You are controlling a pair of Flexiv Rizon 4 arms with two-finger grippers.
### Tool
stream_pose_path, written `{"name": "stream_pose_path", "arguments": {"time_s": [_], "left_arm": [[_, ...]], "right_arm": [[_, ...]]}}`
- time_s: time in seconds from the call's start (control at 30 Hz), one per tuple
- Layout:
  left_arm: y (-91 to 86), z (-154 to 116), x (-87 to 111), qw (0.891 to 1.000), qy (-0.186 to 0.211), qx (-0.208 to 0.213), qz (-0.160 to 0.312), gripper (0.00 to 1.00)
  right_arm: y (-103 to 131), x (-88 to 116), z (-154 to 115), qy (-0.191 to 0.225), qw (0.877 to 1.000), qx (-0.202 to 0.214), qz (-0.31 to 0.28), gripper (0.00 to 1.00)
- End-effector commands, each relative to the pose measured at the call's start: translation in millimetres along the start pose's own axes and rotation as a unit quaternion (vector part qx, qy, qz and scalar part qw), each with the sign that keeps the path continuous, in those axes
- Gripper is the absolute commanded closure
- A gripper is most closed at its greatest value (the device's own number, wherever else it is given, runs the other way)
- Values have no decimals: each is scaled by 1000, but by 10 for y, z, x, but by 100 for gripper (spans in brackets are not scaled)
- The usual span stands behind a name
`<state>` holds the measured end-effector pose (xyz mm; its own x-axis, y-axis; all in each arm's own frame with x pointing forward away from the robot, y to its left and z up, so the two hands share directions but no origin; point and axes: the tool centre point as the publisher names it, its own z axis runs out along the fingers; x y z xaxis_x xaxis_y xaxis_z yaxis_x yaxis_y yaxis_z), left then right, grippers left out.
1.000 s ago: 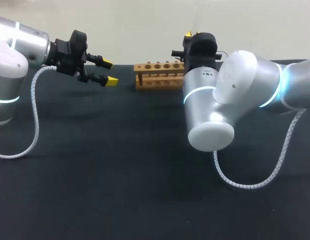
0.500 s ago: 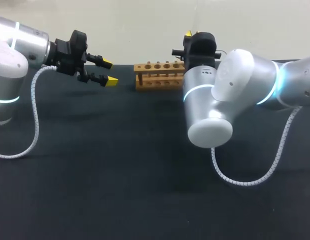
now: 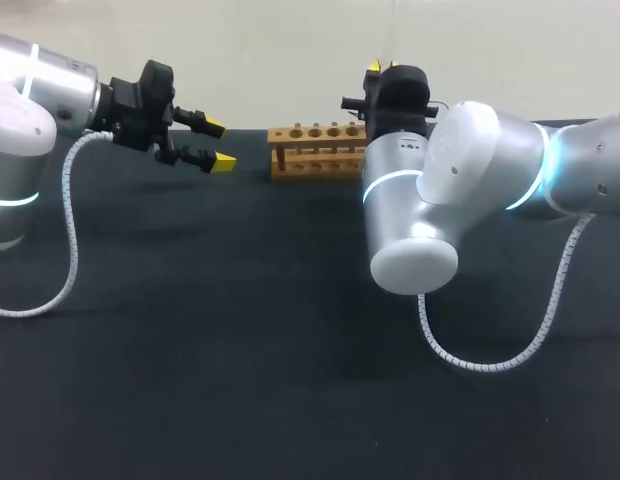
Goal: Grasp the test tube, adjust it, and insert it.
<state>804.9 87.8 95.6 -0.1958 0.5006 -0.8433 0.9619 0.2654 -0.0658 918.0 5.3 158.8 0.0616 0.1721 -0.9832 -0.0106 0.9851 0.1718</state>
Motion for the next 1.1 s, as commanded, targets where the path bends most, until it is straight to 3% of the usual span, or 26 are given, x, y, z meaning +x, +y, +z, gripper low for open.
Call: {"name": "stream_pose_path", "arguments": {"time_s": [0.03, 0.57, 1.1], "left_arm": [[-2, 1, 7, 1000, -1, -1, 1, 0], [-2, 1, 7, 1000, -1, -1, 1, 0], [-2, 1, 7, 1000, -1, -1, 1, 0]], "right_arm": [[-44, 34, -9, -3, 996, -94, 1, 100], [-48, 131, -14, -1, 996, -91, 10, 100], [-17, 382, -26, 3, 996, -86, 27, 100]]}}
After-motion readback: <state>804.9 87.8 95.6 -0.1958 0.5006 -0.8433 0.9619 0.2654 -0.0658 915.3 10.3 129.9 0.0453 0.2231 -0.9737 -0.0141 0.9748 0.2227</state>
